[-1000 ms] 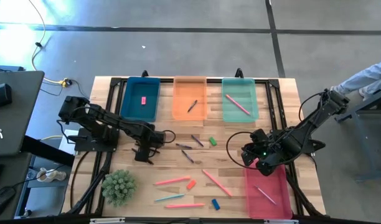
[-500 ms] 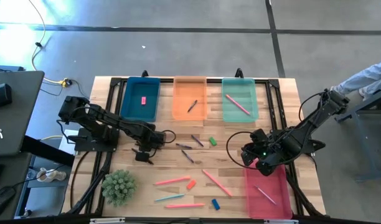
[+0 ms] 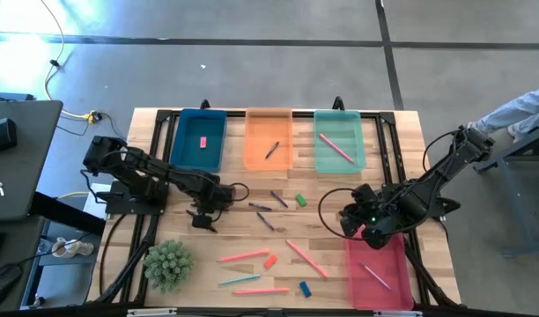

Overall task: Sort crayons/erasers/pens/pencils in bins
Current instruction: Put the top black pen into the pink bin

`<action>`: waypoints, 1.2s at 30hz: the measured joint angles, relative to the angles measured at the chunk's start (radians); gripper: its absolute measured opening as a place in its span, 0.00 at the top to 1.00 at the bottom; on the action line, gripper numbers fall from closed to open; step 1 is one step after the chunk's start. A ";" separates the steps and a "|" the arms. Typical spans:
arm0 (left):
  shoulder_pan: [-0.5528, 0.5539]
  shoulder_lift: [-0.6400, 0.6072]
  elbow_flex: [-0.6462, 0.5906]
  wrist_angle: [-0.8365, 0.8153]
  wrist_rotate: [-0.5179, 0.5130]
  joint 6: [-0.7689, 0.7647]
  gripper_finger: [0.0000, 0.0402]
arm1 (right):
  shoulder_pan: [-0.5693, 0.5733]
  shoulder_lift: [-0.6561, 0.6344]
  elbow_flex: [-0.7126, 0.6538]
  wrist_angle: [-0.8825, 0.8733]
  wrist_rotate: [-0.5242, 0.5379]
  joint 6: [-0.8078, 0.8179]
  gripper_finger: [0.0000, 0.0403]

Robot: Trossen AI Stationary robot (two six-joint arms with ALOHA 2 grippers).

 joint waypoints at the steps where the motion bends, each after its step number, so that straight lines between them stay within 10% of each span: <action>1: 0.004 -0.003 0.003 -0.001 0.007 0.000 0.94 | 0.000 0.000 0.000 0.013 0.001 -0.019 0.71; 36: 0.022 -0.007 0.206 0.844 0.105 -0.179 0.95 | -0.038 0.000 0.000 0.557 0.193 -0.676 0.71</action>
